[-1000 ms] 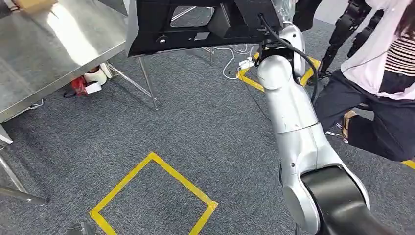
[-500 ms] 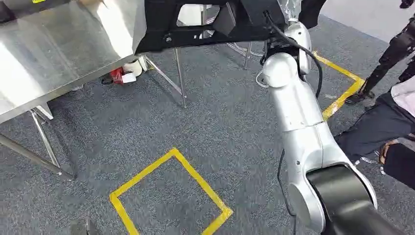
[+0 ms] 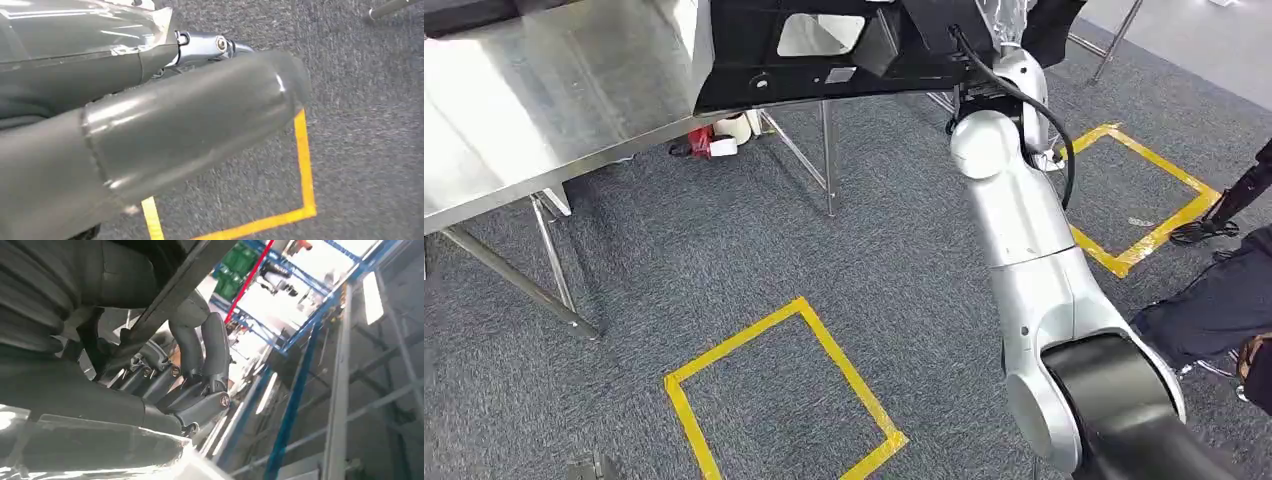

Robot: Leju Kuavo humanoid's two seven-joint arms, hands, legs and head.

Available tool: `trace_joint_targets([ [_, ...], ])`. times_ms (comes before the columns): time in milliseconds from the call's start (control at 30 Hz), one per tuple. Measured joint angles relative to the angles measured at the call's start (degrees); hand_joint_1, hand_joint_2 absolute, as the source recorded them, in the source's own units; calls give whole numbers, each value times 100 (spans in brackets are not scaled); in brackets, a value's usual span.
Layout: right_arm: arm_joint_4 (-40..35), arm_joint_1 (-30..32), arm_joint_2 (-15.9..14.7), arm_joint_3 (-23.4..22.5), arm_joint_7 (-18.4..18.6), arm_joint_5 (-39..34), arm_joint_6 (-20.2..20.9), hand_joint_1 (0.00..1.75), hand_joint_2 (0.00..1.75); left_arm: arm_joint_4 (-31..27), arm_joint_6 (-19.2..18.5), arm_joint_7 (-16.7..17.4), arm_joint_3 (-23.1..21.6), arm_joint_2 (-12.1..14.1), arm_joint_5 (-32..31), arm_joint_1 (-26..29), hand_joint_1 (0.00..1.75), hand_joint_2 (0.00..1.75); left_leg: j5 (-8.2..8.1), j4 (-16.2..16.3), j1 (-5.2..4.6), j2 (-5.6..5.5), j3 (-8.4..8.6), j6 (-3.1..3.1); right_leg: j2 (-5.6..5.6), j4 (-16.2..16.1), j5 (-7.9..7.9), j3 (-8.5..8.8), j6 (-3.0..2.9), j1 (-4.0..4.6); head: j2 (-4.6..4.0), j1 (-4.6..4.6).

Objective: Take the parts from the cabinet and place them on the table.

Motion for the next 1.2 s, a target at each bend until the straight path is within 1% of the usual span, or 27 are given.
trace_joint_targets([
  [67,17,6,43,6,15,13,-31,175,175,-7,-9,0,26,-2,0,4,0,0,9,-28,-16,-138,1,46,-133,-33,-19,66,48,8,0,5],
  [100,11,9,68,9,24,24,-39,175,175,-18,-13,0,31,-4,0,24,0,0,66,-132,65,-197,100,114,-74,-3,-73,16,100,35,0,16],
  [133,13,5,68,15,24,37,-48,175,175,-17,-22,-7,33,-33,0,21,0,0,78,-163,41,-245,130,131,173,156,-154,15,95,-6,0,38],
  [167,13,-1,70,17,24,44,-55,175,175,-20,-33,-2,37,-28,0,3,0,0,99,-160,56,-298,134,175,355,503,-315,-151,55,-22,0,20],
  [200,13,22,53,17,39,54,-57,175,175,-20,-48,-2,39,-28,-2,-15,0,0,98,-161,62,-383,133,176,441,983,-497,-384,26,-28,0,48],
  [233,13,68,30,17,66,74,-59,175,175,-20,-63,-2,39,-33,-11,-28,0,0,98,-159,64,-480,132,176,473,1469,-646,-646,27,-40,0,53],
  [267,13,128,24,17,81,103,-68,175,175,-20,-72,-2,39,-50,-15,-23,0,0,97,-154,64,-576,133,176,487,1775,-717,-827,56,-44,0,55],
  [300,11,172,22,17,79,116,-72,175,175,-20,-77,-2,39,-57,-22,-18,0,0,97,-152,64,-659,134,175,495,1780,-666,-870,90,-50,0,57],
  [333,9,198,13,15,81,124,-79,175,175,-17,-79,0,39,-72,-28,-12,0,0,95,-141,64,-739,134,171,502,1520,-506,-785,142,-58,0,57],
  [367,-2,204,15,17,79,140,-83,175,175,-17,-79,0,42,-77,-31,-12,0,0,87,-123,72,-808,134,160,514,1061,-285,-591,196,-70,0,66],
  [400,-31,205,22,17,74,151,-87,175,175,-20,-79,0,44,-94,-37,-17,0,0,64,-90,82,-830,134,127,537,440,-26,-301,249,-98,0,61],
  [433,-50,206,20,17,66,157,-94,175,175,-20,-79,0,46,-92,-44,-14,0,0,36,-56,82,-886,119,85,570,47,73,-146,260,-120,0,81],
  [467,-61,208,37,24,59,166,-111,175,175,-20,-79,0,48,-87,-57,-13,0,0,7,-21,41,-921,94,47,592,29,83,-70,196,-80,0,90],
  [567,-131,256,61,22,59,168,-157,175,175,-17,-79,0,50,-87,-92,13,0,0,18,-64,78,-933,86,-25,576,33,104,-97,54,-39,0,83],
  [600,-166,271,66,13,59,179,-175,175,175,-20,-76,0,55,-75,-120,20,0,0,-9,-41,85,-925,68,-45,556,3,137,-88,2,-120,0,83],
  [633,-212,284,83,13,59,190,-181,175,175,-17,-79,-2,55,-83,-122,29,0,0,-111,78,65,-722,21,-77,557,2,143,-85,-29,-107,0,66],
  [667,-245,289,87,11,57,197,-197,175,175,-17,-79,-2,55,-85,-133,15,0,0,-305,366,70,-554,-103,-108,557,2,140,-85,-71,-106,0,4],
  [733,-262,323,74,-4,57,203,-203,175,175,-17,-77,-2,55,-85,-135,-9,0,0,-764,1360,92,-388,-578,-149,546,3,131,-85,-81,-83,0,2],
  [767,-280,369,72,-20,57,219,-212,175,175,-17,-77,-2,55,-90,-160,-6,0,0,-858,1708,93,-370,-754,-157,531,4,130,-85,-83,-74,0,-4],
  [800,-313,422,65,-28,57,230,-223,175,175,-17,-79,0,55,-90,-190,-2,0,0,-822,1796,93,-368,-810,-152,521,4,127,-83,-86,-69,0,0],
  [833,-346,462,54,-35,57,240,-236,175,175,-17,-76,0,55,-90,-199,-5,0,0,-672,1606,92,-368,-728,-136,518,5,125,-82,-86,-64,0,-2],
  [867,-389,479,41,-46,57,249,-247,175,175,-17,-79,0,55,-90,-227,-9,0,0,-448,1197,88,-367,-527,-105,513,5,125,-80,-85,-53,0,-4],
  [933,-477,466,15,-79,55,267,-249,175,175,-17,-79,-2,55,-85,-240,-26,0,0,-23,136,57,-309,47,11,505,4,123,-70,-83,-43,0,-4],
  [967,-509,457,-11,-101,41,300,-260,175,175,-20,-81,0,55,-74,-243,-47,0,0,-93,-2,13,-245,122,35,497,4,114,-79,-60,11,0,9],
  [1000,-514,446,-37,-125,17,332,-273,175,175,-22,-120,-4,55,-81,-247,-58,0,0,-57,-45,4,-283,129,26,492,19,102,-94,-65,12,0,2],
  [1033,-514,450,-64,-147,0,354,-280,175,175,-24,-164,-4,52,-103,-251,-62,0,0,-47,-51,17,-291,123,-64,489,28,90,-88,-81,47,0,7],
  [1200,-516,437,-175,-238,-79,356,-288,175,175,-52,-155,-2,63,-101,-323,-61,0,0,-25,-47,-31,-346,116,-5,436,-11,109,-72,-53,17,0,11],
])
